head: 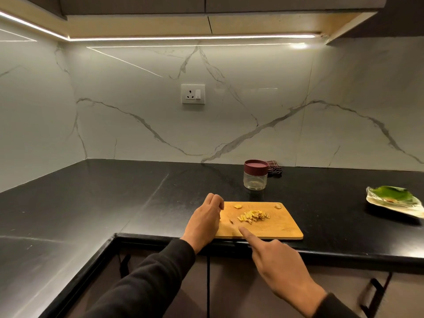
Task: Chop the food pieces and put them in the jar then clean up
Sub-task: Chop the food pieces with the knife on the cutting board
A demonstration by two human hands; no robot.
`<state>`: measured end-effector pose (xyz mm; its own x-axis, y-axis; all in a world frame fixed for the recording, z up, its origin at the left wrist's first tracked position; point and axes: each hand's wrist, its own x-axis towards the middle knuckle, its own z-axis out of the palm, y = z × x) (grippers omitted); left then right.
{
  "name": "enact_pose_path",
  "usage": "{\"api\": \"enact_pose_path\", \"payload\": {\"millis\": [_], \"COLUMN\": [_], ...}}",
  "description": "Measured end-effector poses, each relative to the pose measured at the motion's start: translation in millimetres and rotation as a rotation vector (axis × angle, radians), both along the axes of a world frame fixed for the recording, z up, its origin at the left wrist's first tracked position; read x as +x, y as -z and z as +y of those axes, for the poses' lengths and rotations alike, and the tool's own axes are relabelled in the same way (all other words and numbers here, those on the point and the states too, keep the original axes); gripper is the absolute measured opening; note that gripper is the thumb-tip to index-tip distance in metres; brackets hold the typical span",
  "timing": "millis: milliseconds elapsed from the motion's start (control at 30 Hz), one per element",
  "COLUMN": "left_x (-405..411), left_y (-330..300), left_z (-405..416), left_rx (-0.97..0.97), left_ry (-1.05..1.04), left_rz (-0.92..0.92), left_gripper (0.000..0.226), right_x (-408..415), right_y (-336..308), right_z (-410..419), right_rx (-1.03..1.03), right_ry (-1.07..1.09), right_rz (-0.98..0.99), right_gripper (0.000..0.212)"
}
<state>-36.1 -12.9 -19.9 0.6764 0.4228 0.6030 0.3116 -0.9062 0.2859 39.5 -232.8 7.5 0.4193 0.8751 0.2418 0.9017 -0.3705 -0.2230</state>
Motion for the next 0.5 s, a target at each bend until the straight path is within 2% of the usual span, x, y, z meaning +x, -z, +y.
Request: {"api": "enact_pose_path", "payload": {"millis": [233,400,500], "left_x": [-1,0,0], "left_y": [0,0,0], "left_z": [1,1,2], "left_rx": [-0.042,-0.072,-0.061], "left_ry": [0.007,0.009,0.021], "left_rz": [-0.026,-0.054,-0.067], "left_gripper": [0.027,0.025,0.022], "right_x": [11,25,21], "right_y": [3,6,6], "right_z": [8,6,7], "right_rx": [0.004,0.019,0.001], "right_ry": [-0.018,0.053,-0.009], "right_rz": [0.123,0.157,0.17], "right_gripper": [0.057,0.056,0.056]}}
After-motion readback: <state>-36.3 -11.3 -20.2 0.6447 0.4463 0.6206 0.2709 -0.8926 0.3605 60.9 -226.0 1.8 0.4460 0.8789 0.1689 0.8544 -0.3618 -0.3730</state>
